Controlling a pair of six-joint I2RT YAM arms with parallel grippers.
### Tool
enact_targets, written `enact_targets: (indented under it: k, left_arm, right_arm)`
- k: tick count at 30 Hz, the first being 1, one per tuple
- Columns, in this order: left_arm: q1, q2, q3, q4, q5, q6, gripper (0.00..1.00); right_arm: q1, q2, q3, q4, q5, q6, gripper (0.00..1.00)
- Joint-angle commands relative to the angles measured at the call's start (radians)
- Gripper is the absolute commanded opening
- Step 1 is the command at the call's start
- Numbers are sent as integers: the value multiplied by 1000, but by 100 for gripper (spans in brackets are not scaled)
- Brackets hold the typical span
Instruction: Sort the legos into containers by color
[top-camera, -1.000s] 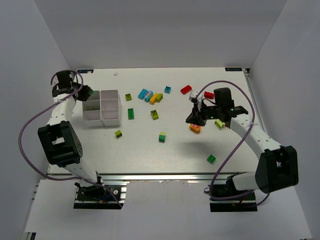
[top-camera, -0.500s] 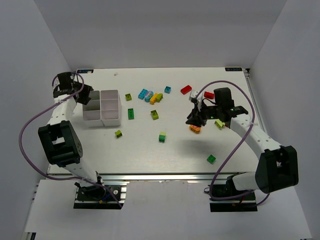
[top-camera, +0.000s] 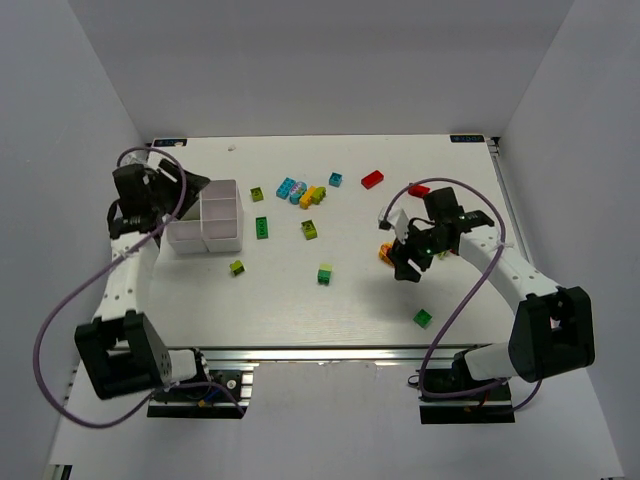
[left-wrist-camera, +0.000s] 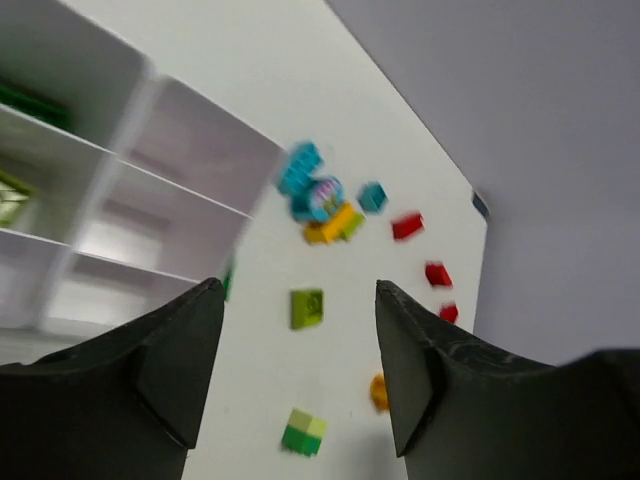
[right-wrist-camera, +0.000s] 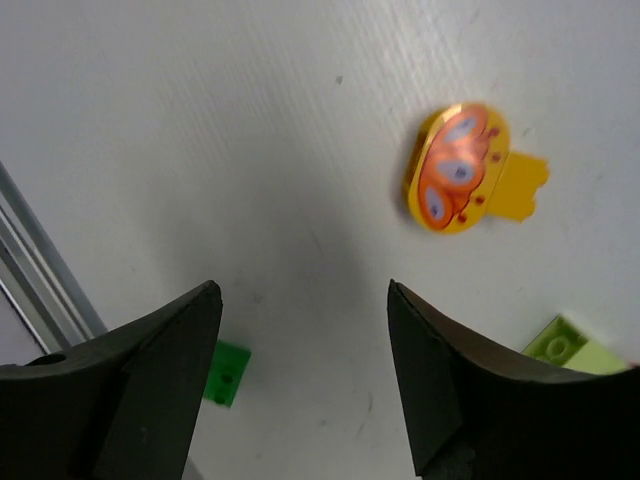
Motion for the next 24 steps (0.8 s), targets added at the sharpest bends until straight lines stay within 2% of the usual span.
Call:
enact_targets:
  k: [1,3,4,5,7,13,18,24]
  left_arm:
    - [-100,-106,-95,94,140,85,72]
    - [-173,-163,-135,74,118,104,72]
    - [-196,-186,-159,77,102,104,72]
    - [-209,-230,-211,80,95,99,73]
    - [-251,-278,-265,103,94,78,73]
    - [-260,-436,-397,94,75,41,73]
    - [-260,-487,-445,65,67,12,73]
    - [-262,-536,-500,116,65,-57,73]
  right_arm:
    - [-2,-21,-29,-173,143,-29,74]
    - [-2,-44,-47,-203,169,-13,79]
    - [0,-52,-71,-205,182,-2,89]
    - [12,-57,-88,-200,204,28,89]
    - [24,-64,-124,-185,255,33,89]
    - [62,-32,-208,-96,342,143,88]
    - [76,-3,-236,-78,362,166,83]
    - [110,-1,-303,-18,385,185,74]
